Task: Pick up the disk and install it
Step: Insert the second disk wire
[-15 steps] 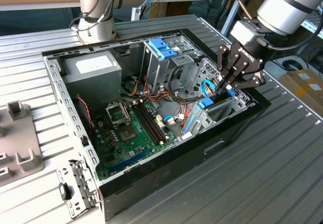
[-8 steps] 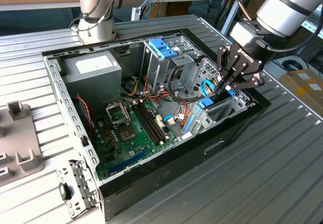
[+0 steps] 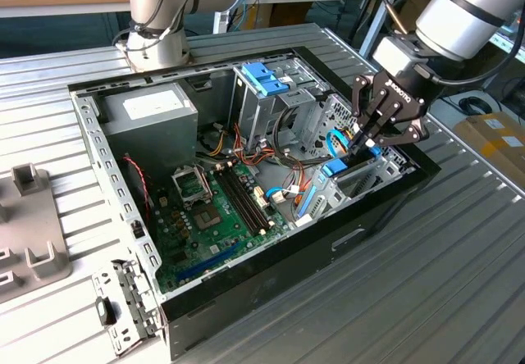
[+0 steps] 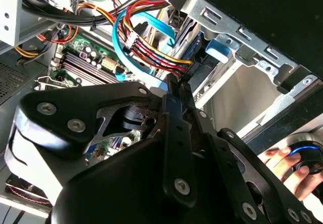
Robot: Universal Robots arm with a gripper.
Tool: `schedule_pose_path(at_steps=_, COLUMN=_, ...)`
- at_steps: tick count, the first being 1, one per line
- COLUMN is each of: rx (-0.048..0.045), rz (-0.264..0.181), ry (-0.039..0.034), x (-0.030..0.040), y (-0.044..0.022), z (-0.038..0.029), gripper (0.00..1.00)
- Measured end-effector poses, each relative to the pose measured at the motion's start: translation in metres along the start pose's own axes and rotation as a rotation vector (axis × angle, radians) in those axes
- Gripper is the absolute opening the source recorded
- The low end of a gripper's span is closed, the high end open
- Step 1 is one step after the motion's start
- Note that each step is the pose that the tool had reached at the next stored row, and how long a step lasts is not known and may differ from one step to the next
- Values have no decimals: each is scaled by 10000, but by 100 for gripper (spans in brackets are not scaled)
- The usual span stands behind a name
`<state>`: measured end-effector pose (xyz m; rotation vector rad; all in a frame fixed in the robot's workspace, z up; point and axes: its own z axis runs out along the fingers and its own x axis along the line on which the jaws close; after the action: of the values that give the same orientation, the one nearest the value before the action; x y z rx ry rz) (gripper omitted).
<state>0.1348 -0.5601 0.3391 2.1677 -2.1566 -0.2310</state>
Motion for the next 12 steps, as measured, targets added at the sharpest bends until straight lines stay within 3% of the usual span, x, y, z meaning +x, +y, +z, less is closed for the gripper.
schedule_pose_path(at_steps=12, rx=0, rz=-1, ry=-11, x=17, y=1, z=-5, gripper=16)
